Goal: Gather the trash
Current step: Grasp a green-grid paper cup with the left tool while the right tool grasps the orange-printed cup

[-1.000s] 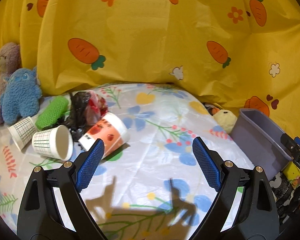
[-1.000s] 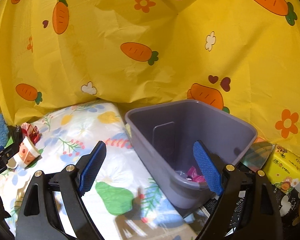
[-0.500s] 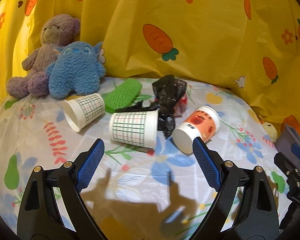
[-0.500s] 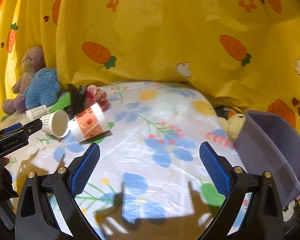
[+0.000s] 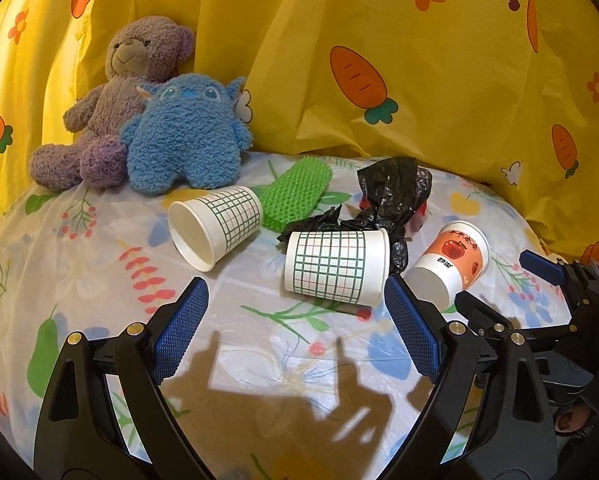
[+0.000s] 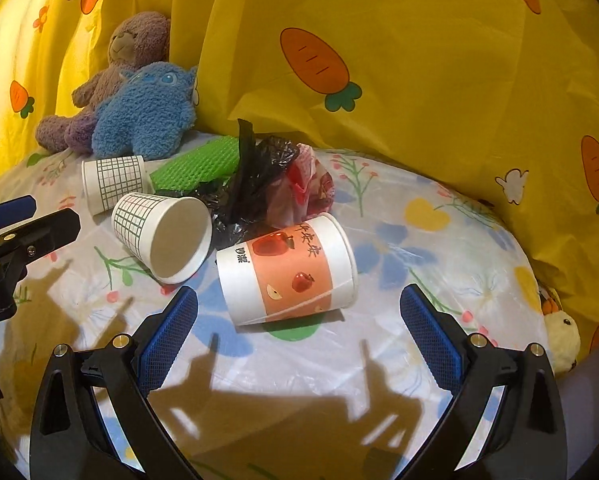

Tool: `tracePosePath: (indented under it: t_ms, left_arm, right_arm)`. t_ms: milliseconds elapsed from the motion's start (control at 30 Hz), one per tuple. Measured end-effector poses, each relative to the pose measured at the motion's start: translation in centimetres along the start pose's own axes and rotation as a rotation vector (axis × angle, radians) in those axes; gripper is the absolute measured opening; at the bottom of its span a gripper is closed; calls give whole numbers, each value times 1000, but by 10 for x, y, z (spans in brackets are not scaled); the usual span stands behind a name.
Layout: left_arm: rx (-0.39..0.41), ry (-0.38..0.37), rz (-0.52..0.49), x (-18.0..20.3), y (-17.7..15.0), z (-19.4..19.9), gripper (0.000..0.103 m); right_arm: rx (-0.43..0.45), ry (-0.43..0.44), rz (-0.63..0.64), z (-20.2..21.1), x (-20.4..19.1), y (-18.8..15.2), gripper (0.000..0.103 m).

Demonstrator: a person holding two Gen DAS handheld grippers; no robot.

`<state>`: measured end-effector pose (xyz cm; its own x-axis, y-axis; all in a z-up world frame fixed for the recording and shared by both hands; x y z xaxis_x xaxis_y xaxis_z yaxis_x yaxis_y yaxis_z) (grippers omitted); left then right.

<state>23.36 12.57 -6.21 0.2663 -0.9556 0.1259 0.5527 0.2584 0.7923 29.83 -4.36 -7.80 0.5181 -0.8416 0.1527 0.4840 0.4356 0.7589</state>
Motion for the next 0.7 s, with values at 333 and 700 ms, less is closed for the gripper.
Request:
tracePosePath:
  t_ms: [333,700]
  left_arm:
    - [-40,-32,-18,7,-2,-19,88]
    - [-108,-29,-44,19,-5,-52,88]
  right_arm:
    - [-20,18,-6,-23,2,4,97]
    - [-11,50,-42,-21,7,-2,83]
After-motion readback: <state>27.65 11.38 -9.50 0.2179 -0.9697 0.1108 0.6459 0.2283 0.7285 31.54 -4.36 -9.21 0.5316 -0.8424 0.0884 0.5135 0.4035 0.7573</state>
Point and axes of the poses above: each gripper's, at about its wrist camera, not at the fingertips, and z roughly against the way its jaws point, x to its right, y to its top, the point moved 7 cm from there along -z, roughly the way its jaws point, and after that the axes turned 2 degrees about z, right-handed, at the moved point
